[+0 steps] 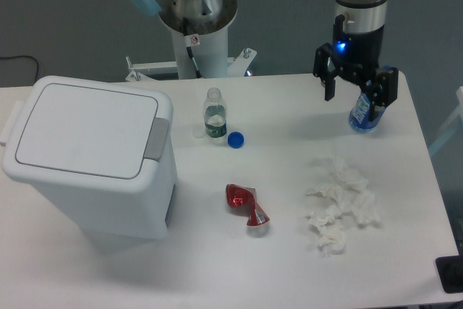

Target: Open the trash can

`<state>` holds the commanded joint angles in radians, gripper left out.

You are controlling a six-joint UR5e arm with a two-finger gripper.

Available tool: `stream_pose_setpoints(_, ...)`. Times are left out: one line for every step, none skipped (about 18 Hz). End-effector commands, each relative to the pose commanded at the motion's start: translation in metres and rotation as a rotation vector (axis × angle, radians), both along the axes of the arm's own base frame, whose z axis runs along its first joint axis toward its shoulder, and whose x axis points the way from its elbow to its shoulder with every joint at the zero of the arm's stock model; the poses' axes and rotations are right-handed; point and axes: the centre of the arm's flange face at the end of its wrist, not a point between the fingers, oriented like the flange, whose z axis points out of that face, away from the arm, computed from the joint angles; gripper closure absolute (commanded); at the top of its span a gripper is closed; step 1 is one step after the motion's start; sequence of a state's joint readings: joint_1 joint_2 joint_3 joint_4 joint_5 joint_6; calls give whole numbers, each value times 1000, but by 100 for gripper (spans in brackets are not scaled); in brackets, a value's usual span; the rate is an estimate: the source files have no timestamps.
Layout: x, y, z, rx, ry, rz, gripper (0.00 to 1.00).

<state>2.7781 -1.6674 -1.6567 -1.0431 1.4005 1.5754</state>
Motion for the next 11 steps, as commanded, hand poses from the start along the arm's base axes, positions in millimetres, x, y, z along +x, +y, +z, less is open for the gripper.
stream_pose_setpoints(1, 0, -1, -1, -3, -2, 0)
stream_pose_setpoints(2, 0, -1, -1, -3, 0, 0)
stream_pose_setpoints(3, 1, -1, -1, -3, -2, 0)
stream_pose_setpoints(5, 5, -2, -1, -5, -11, 0)
stream_pose_setpoints(6, 8, -4, -2, -8, -15, 0)
stream_pose_setpoints(8, 10, -6, -2, -11, -21, 0)
stream_pose_setpoints(8, 11, -8, -4, -15, -22, 0)
stream_pose_setpoints(8, 11, -10, -4, -22, -15, 0)
stream_pose_setpoints(8, 11, -11, 1, -29, 5, 0)
stream_pose_setpoints(7, 11, -12, 8, -40, 31, 0)
stream_pose_setpoints(8, 12, -12, 13, -47, 51, 0)
